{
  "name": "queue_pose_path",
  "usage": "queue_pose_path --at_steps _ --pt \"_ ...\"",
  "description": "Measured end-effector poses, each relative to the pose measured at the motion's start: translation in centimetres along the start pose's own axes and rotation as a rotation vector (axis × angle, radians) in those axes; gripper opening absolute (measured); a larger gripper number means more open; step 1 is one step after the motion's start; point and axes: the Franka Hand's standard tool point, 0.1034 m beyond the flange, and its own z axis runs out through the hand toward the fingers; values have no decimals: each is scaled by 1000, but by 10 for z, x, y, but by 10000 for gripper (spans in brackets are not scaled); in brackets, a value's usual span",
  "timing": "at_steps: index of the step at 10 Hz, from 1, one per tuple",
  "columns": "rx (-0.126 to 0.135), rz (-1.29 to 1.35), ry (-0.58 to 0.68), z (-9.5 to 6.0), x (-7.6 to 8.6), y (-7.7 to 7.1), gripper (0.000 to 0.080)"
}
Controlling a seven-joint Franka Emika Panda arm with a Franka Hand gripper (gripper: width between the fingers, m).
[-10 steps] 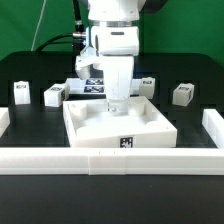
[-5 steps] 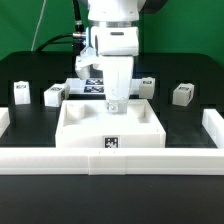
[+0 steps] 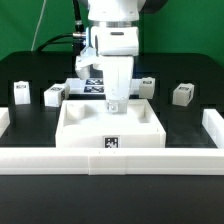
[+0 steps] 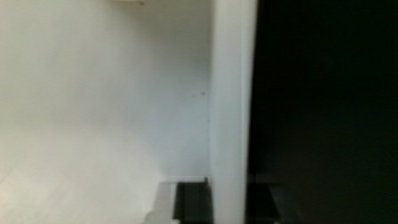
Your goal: Assemble one leg
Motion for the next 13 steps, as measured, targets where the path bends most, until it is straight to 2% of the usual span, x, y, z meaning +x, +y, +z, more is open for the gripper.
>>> queue_pose_path --at_steps 1,2,5,11,13 --pt "20 17 -14 -2 15 6 59" --pt "42 2 -23 -1 21 11 59" --pt "32 27 -9 1 43 19 59" --pt "28 25 -6 1 45 22 59" --pt "30 37 2 1 63 20 59"
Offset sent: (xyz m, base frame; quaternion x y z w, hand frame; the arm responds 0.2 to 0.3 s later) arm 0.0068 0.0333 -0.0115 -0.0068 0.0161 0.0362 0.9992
